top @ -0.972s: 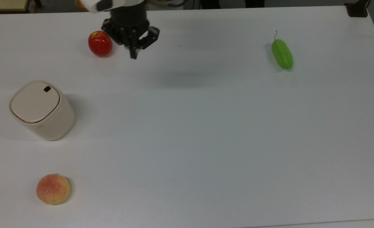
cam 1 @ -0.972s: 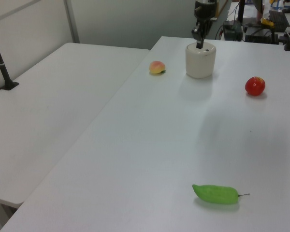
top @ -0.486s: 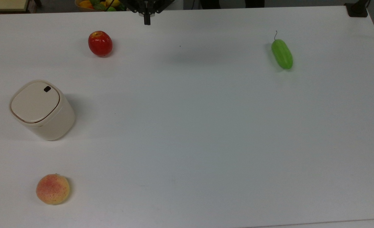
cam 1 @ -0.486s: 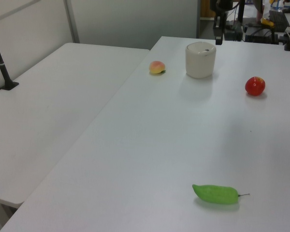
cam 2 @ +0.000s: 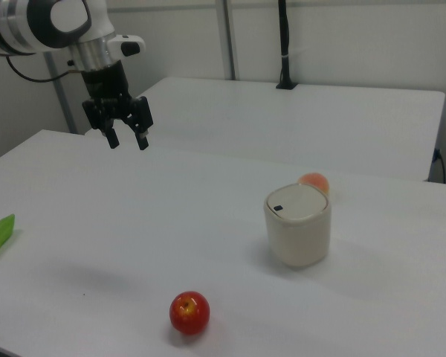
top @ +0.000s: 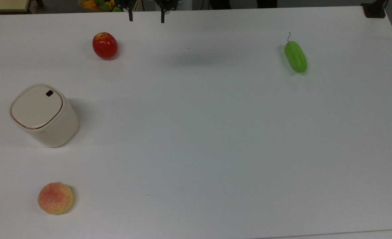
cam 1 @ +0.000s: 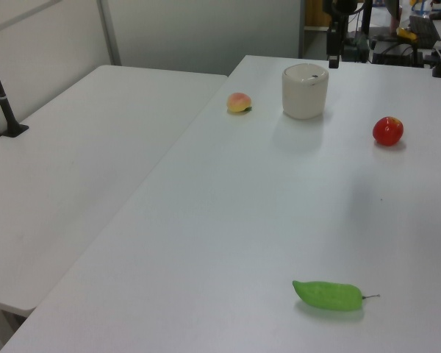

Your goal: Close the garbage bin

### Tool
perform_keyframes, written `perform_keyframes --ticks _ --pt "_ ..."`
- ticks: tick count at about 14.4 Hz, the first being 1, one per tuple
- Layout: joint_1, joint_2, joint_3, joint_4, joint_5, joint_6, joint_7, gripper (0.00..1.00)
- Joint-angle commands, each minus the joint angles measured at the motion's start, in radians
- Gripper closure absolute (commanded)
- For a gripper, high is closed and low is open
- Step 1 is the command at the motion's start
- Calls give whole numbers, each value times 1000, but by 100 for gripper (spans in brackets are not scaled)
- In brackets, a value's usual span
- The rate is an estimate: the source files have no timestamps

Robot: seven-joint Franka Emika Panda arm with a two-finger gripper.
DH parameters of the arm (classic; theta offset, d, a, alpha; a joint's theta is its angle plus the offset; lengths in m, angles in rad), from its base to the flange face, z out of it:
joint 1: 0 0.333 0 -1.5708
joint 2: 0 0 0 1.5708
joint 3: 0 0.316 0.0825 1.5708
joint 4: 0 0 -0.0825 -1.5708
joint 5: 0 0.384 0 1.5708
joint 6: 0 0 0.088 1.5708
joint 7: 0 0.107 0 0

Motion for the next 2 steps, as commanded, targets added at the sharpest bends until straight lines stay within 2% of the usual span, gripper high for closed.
perform_keyframes --ticks 1,2 --pt "7 -47 -13 -30 -7 0 -22 0" --pt "7 -49 -13 -29 -4 -3 -16 0"
